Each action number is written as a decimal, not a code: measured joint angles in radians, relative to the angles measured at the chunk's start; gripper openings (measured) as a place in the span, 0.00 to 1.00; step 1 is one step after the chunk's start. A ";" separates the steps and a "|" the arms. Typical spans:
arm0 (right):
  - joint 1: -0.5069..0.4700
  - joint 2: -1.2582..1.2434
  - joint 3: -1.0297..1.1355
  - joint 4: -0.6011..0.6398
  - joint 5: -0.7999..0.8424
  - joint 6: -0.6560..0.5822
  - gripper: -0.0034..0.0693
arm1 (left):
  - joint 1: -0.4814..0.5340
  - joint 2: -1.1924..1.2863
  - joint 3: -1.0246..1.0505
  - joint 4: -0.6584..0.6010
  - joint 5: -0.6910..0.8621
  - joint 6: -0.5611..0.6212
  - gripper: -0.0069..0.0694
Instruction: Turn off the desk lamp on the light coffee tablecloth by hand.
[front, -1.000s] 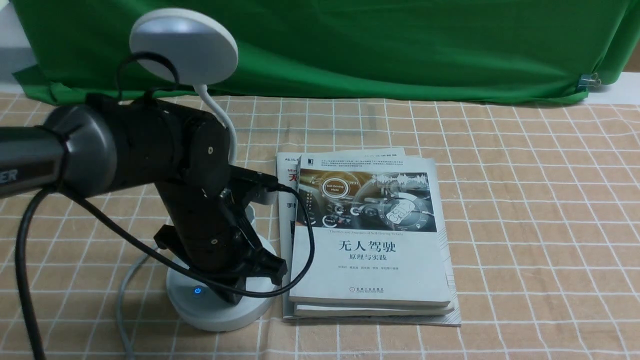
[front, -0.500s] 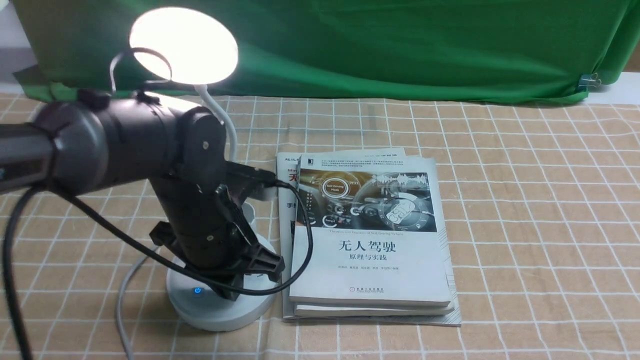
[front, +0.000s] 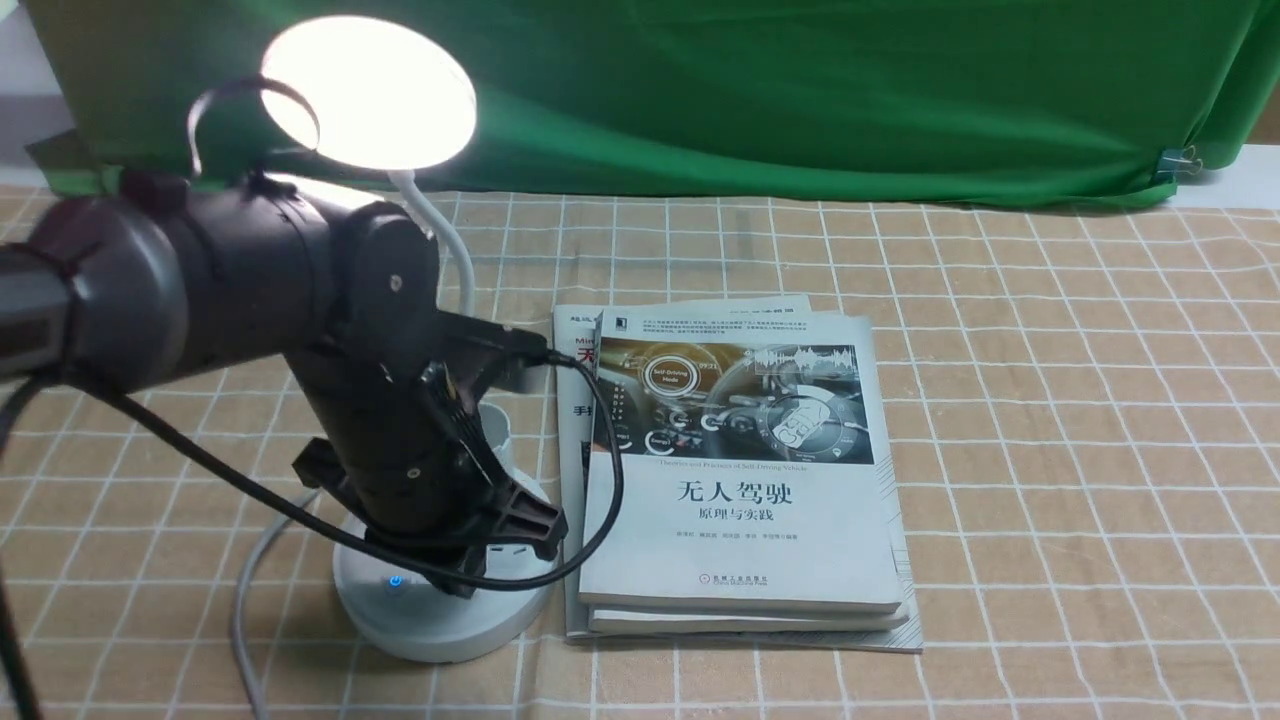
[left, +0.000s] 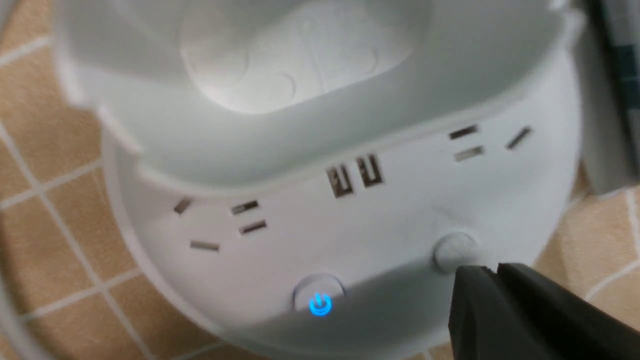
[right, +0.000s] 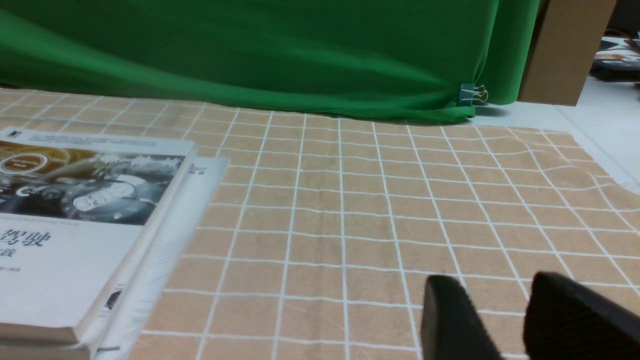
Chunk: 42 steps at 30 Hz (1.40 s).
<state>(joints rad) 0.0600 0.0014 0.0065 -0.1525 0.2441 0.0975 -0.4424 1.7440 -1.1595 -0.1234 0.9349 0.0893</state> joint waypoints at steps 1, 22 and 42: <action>0.000 0.000 0.000 0.000 0.000 0.000 0.38 | 0.000 0.011 0.000 0.000 -0.005 0.001 0.11; 0.000 0.000 0.000 0.000 0.000 0.000 0.38 | 0.000 -0.073 0.000 0.003 0.024 0.000 0.11; 0.000 0.000 0.000 0.000 0.000 0.000 0.38 | 0.000 -0.896 0.575 -0.124 -0.482 0.004 0.11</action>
<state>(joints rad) 0.0600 0.0014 0.0065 -0.1525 0.2441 0.0975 -0.4424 0.8479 -0.5842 -0.2475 0.4533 0.0935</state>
